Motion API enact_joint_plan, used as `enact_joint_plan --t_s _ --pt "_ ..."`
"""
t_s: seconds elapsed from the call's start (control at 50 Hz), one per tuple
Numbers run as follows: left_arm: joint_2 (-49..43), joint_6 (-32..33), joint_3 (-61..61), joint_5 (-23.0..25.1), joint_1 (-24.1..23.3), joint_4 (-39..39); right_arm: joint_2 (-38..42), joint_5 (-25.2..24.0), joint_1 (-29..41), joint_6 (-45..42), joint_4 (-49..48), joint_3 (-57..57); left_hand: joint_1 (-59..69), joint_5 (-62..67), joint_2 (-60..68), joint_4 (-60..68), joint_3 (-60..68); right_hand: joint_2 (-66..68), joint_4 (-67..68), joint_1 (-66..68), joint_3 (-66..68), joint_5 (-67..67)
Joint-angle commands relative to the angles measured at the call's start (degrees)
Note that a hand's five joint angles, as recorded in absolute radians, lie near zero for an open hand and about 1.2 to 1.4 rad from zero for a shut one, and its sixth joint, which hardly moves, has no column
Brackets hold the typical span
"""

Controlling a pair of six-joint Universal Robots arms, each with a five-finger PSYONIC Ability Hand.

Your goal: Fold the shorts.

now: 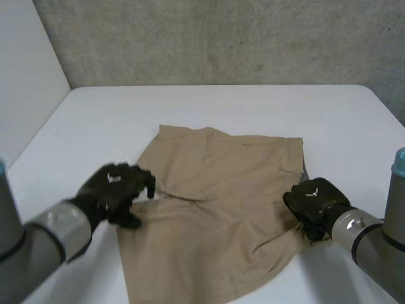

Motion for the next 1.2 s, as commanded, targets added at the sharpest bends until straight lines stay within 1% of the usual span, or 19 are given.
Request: enact_joint_plan --t_s 0.02,0.08,0.18,0.2,0.26,0.34,0.42,0.5,0.68,0.74,0.84,1.0,1.2 --pt "6.2 -5.3 -9.5 -0.6 -6.2 -0.5 0.1 0.3 0.7 2.4 -1.0 -0.1 5.1 5.9 5.7 5.7 5.4 12.6 11.7 24.8 11.7 13.2" --pt "6.3 -5.3 -11.2 -1.2 -8.1 -0.8 -0.3 0.3 0.8 2.8 -1.4 0.1 5.2 6.1 5.9 5.9 5.5 12.6 11.7 24.8 11.7 13.2" --pt "7.8 -5.4 -13.7 -5.3 -13.0 -0.8 -1.3 0.3 1.0 2.9 -1.7 0.2 5.1 5.9 5.8 5.7 5.4 12.6 11.7 24.8 11.7 13.2" --pt "7.8 -5.4 -14.2 -6.9 -14.5 -0.4 -1.5 0.3 1.1 2.9 -1.7 0.2 4.2 5.1 4.9 4.9 4.5 12.6 11.7 24.8 11.7 13.2" --pt "7.1 -5.4 -14.3 -9.9 -16.9 0.6 -2.2 0.3 1.1 2.9 -1.8 0.4 3.9 4.7 4.6 4.6 4.2 12.6 11.7 24.8 11.7 13.2" --pt "6.3 -5.2 -14.8 -12.4 -19.1 1.5 -3.0 0.3 1.0 2.9 -1.9 0.6 3.7 4.6 4.4 4.4 4.0 12.6 11.7 24.8 11.7 13.2" --pt "4.6 -5.0 -14.8 -13.5 -21.1 1.9 -3.6 0.3 1.1 2.9 -2.0 0.8 3.6 4.4 4.2 4.2 3.8 12.6 11.7 24.8 11.7 13.2" --pt "3.5 -4.9 -14.5 -13.6 -22.5 3.5 -4.1 0.3 1.1 2.9 -2.0 0.9 3.6 4.4 4.2 4.2 3.8 12.6 11.7 24.8 11.7 13.2" --pt "-0.1 -4.8 -13.7 -13.7 -22.7 6.0 -5.0 0.3 1.2 2.9 -2.0 1.1 3.2 4.1 3.9 3.9 3.5 12.6 11.7 24.8 11.7 13.2" --pt "-2.1 -4.8 -13.5 -14.5 -23.3 6.7 -5.1 0.3 1.2 2.9 -2.0 1.1 0.4 1.2 1.1 1.0 0.7 12.6 11.7 24.8 11.7 13.2" --pt "-4.1 -4.8 -12.9 -15.8 -24.3 7.6 -5.2 0.3 1.1 2.9 -2.0 1.1 0.4 1.2 1.0 1.0 0.7 12.6 11.7 24.8 11.7 13.2" --pt "-5.3 -4.7 -12.9 -16.6 -24.4 8.5 -5.2 0.4 1.1 2.9 -2.5 1.2 1.0 1.9 1.7 1.7 1.3 12.6 11.7 24.8 11.7 13.2" --pt "-6.5 -2.5 -13.1 -18.8 -24.3 8.9 -5.1 1.5 1.1 2.9 -2.6 1.3 1.2 2.0 1.9 1.9 1.5 12.6 11.7 24.8 11.7 13.2"
